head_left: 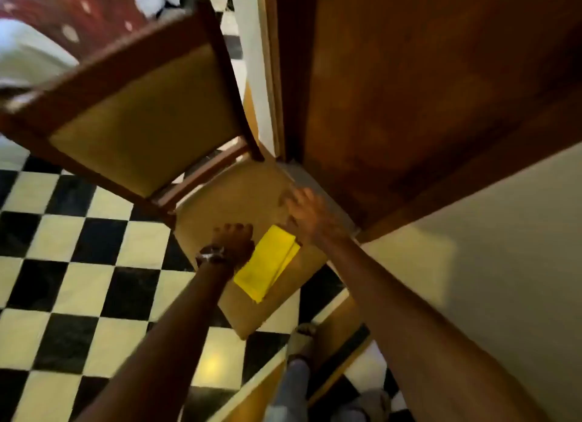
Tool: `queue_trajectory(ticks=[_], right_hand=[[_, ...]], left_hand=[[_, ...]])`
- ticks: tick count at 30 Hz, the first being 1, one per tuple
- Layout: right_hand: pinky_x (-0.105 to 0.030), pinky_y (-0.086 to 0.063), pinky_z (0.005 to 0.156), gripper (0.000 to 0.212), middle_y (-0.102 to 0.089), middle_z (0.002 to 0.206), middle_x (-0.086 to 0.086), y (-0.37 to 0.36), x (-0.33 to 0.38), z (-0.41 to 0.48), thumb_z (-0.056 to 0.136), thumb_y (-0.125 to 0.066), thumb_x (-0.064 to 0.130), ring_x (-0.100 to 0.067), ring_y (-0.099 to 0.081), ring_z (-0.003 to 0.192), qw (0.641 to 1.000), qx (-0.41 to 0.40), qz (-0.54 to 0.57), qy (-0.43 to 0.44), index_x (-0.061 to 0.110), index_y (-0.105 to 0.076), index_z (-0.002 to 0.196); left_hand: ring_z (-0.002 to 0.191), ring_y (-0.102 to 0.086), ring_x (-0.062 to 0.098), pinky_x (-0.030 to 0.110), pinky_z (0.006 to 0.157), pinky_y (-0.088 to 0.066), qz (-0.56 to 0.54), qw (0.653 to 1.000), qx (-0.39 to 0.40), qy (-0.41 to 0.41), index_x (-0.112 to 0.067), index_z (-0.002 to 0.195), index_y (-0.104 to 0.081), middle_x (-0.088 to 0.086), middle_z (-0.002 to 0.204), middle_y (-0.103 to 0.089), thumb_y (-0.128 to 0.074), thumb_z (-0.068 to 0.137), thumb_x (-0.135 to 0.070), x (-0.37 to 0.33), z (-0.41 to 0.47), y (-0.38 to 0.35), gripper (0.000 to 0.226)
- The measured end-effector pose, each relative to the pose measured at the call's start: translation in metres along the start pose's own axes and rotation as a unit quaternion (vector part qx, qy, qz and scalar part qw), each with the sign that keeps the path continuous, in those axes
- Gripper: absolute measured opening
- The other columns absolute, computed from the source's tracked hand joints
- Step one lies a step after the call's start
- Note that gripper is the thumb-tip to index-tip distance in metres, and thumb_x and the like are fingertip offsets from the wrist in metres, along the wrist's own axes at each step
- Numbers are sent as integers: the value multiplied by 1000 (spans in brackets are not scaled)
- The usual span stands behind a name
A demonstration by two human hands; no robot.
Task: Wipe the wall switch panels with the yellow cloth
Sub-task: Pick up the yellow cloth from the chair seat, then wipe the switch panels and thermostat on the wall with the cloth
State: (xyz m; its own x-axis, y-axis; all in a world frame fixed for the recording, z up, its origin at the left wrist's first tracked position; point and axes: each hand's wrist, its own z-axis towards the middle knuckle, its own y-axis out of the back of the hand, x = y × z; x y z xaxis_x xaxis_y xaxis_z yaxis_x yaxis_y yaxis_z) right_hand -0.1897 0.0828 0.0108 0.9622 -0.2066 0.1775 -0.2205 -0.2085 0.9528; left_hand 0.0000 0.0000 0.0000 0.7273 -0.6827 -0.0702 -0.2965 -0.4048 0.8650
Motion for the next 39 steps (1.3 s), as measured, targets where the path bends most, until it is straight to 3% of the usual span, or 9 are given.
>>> queue_trajectory(ticks=[7,12,16,19,23,27,33,36,39], right_hand=[[-47,-5,127,47,-14,167,0,-181,33,65,110,-26,22,-25,-5,155,986,102,-58,116,31,-22,157],[-44,-15,126,38,-39,152,-7,-192,32,72,107,-30,20,-27,-23,148,990,100,-53,84,13,-48,140],[-46,-22,123,37,-49,147,-11,-145,-5,18,103,-37,14,-30,-38,142,996,50,52,46,10,-53,136],[-36,-41,112,37,-58,140,-18,-99,-41,-65,95,-63,9,-30,-55,131,989,-2,140,-38,6,-62,132],[-27,-59,87,36,-71,124,-8,-7,-98,-226,86,-78,24,-20,-70,111,909,-124,300,-262,11,-73,119],[1,-44,76,29,-71,105,24,93,-137,-358,93,-66,40,10,-65,94,773,-324,346,-421,58,-58,115],[-15,-44,78,41,-64,98,41,220,-163,-547,77,-79,45,26,-56,86,618,-542,256,-509,72,-53,96],[-1,-41,92,27,-65,114,15,244,-173,-600,89,-62,49,10,-58,103,618,-591,125,-504,51,-64,116],[-23,-37,112,47,-55,140,1,255,-184,-619,108,-32,38,-26,-52,129,661,-569,22,-489,15,-66,131]], left_hand=[[134,-51,33,46,100,-51,35,993,26,106,-10,162,-28,13,150,-46,-46,116,-28,2,49,-168,53],[64,-70,36,39,51,-56,65,996,-53,27,8,89,-76,24,76,-68,-105,52,-2,-3,52,-172,48],[64,-69,42,45,53,-58,8,998,-47,-29,12,98,-75,27,80,-68,-95,63,9,-15,38,-137,41],[63,-74,38,43,55,-63,20,978,-136,-156,9,107,-70,24,83,-74,-53,84,-6,-42,30,-102,33],[55,-73,28,24,41,-55,17,902,-212,-376,-8,108,-49,14,82,-79,-38,70,-17,-170,6,-4,41],[56,-70,26,26,48,-59,18,814,-281,-508,-21,108,-49,12,105,-79,-42,74,-18,-314,-48,87,34],[77,-70,28,29,64,-59,2,608,-445,-657,-11,118,-58,17,119,-75,-50,98,-11,-502,-165,206,22],[89,-71,31,34,73,-61,6,533,-490,-690,-7,117,-74,16,117,-75,-51,104,-11,-557,-212,241,27],[92,-68,31,40,80,-53,41,498,-541,-676,-11,106,-82,13,115,-76,-50,103,-12,-590,-251,272,32]])
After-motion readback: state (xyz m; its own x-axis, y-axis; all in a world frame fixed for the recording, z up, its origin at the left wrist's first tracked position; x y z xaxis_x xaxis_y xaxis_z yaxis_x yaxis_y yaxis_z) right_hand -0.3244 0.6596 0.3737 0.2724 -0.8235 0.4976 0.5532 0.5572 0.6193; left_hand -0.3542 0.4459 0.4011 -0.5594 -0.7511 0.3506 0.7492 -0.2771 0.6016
